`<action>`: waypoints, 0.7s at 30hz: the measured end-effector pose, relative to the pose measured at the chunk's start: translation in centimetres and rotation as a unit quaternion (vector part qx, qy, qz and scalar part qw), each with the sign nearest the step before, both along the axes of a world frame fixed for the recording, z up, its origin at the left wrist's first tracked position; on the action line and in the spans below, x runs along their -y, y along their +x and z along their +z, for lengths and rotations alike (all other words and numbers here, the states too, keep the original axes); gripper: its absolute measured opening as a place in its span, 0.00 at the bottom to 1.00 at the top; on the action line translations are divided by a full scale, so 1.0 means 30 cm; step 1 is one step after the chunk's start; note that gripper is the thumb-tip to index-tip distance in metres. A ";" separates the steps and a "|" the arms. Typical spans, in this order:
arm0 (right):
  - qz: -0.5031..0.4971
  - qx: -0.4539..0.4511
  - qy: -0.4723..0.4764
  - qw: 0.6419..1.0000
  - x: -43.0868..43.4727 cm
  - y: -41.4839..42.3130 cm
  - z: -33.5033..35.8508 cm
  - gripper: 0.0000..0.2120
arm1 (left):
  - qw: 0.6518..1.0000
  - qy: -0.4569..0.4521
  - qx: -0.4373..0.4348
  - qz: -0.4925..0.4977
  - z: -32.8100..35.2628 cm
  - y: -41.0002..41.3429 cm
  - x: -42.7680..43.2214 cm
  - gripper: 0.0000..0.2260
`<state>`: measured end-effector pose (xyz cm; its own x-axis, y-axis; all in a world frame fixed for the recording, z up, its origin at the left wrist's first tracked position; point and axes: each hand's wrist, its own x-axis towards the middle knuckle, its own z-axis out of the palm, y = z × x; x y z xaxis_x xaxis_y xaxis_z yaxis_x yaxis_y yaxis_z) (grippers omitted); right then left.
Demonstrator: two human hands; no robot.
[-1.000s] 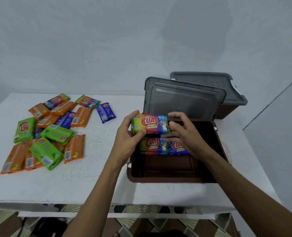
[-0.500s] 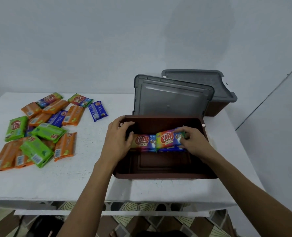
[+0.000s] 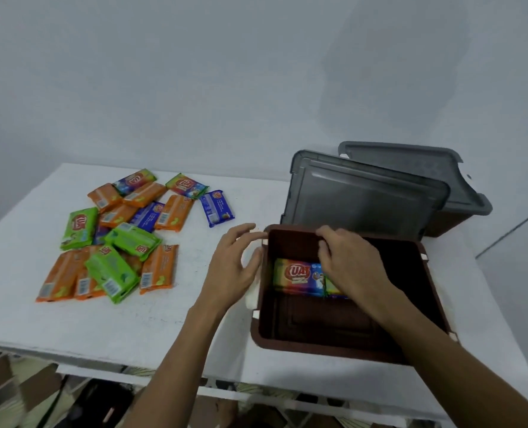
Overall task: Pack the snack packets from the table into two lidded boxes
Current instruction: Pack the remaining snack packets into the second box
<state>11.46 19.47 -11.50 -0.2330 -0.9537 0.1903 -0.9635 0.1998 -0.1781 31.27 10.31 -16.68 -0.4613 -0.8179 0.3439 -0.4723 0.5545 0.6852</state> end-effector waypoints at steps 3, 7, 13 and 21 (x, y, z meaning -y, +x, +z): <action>0.100 0.040 -0.123 0.987 0.162 0.138 0.028 0.11 | 0.998 -0.011 0.024 0.056 -0.023 0.125 0.108 0.11; 0.119 0.091 -0.028 0.988 0.436 0.279 -0.009 0.19 | 0.984 0.019 0.128 0.122 -0.047 0.344 0.294 0.14; 0.166 0.046 0.217 0.961 0.755 0.403 -0.126 0.23 | 0.925 0.113 0.346 0.110 -0.062 0.669 0.522 0.26; 0.149 -0.014 0.328 0.933 0.903 0.438 -0.272 0.23 | 0.886 0.129 0.443 -0.039 -0.077 0.716 0.644 0.33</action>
<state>24.60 -7.63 -19.66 0.0571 -0.8886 -0.4551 -0.9962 -0.0206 -0.0849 52.75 -9.02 -19.01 -0.5158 -0.7705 -0.3745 -0.8553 0.4884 0.1731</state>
